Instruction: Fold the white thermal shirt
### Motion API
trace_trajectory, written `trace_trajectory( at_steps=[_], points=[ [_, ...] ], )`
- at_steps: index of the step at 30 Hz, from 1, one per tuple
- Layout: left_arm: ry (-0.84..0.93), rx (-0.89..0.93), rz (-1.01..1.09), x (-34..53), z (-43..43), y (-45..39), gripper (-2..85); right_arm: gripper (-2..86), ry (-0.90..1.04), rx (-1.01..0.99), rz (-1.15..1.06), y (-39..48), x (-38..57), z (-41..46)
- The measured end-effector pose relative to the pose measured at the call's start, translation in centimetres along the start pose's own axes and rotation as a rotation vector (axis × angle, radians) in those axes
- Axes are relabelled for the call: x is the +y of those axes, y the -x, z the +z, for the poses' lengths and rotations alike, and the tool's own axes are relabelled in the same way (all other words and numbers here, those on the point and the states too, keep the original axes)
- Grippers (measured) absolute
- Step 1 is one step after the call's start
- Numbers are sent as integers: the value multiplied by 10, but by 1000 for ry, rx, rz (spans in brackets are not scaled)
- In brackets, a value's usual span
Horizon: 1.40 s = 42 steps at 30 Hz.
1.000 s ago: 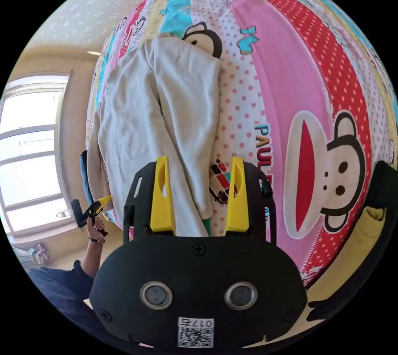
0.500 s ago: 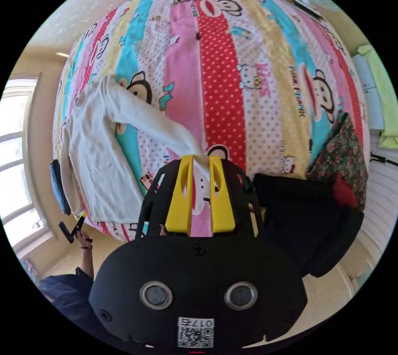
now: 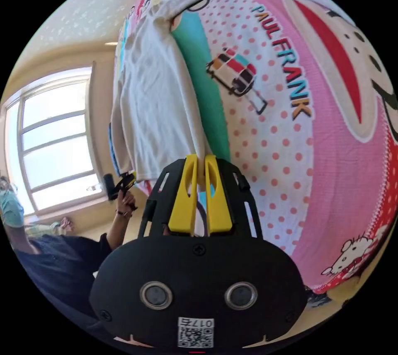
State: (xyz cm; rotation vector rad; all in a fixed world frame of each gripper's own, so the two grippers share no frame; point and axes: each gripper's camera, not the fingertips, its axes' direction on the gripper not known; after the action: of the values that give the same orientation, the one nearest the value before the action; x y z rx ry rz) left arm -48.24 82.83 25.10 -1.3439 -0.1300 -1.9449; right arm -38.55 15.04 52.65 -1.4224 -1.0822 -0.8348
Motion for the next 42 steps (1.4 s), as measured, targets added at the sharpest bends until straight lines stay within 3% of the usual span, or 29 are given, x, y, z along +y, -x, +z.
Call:
trace_trajectory(
  at_steps=[2, 6, 13, 15, 20, 23, 25, 29, 34, 37, 39, 41, 42],
  points=[
    [16, 57, -23, 4, -18, 3, 33, 41, 41, -141, 12, 12, 9, -31],
    [14, 48, 7, 46, -87, -9, 26, 37, 83, -185, 24, 31, 31, -93],
    [194, -53, -147, 154, -108, 5, 37, 42, 499, 205, 40, 37, 103, -108],
    [180, -81, -189, 164, -111, 8, 29, 49, 478, 244, 18, 37, 92, -118],
    [129, -224, -240, 164, -130, -7, 78, 143, 232, 723, -167, 65, -7, -195],
    [163, -241, -221, 158, -129, -25, 92, 165, 146, 864, -246, 70, -70, -230],
    [171, -189, -195, 156, -126, -40, 84, 167, 146, 895, -284, 65, -101, -237],
    [161, -95, -177, 156, -122, -57, 70, 145, 347, 988, -261, 25, -145, -216],
    [173, -36, -158, 156, -125, -75, 63, 43, 371, 993, -152, 35, -151, -239],
    [143, 21, -160, 160, -133, -79, 54, 25, 383, 886, -132, 55, -137, -292],
    [117, 70, -172, 162, -137, -79, 52, 20, 318, 617, -91, 63, -123, -350],
    [91, 134, -176, 164, -138, -80, 50, 16, 167, 146, 19, 50, -96, -436],
    [78, 168, -168, 166, -137, -81, 47, 16, 124, 76, 59, 43, -87, -454]
  ],
)
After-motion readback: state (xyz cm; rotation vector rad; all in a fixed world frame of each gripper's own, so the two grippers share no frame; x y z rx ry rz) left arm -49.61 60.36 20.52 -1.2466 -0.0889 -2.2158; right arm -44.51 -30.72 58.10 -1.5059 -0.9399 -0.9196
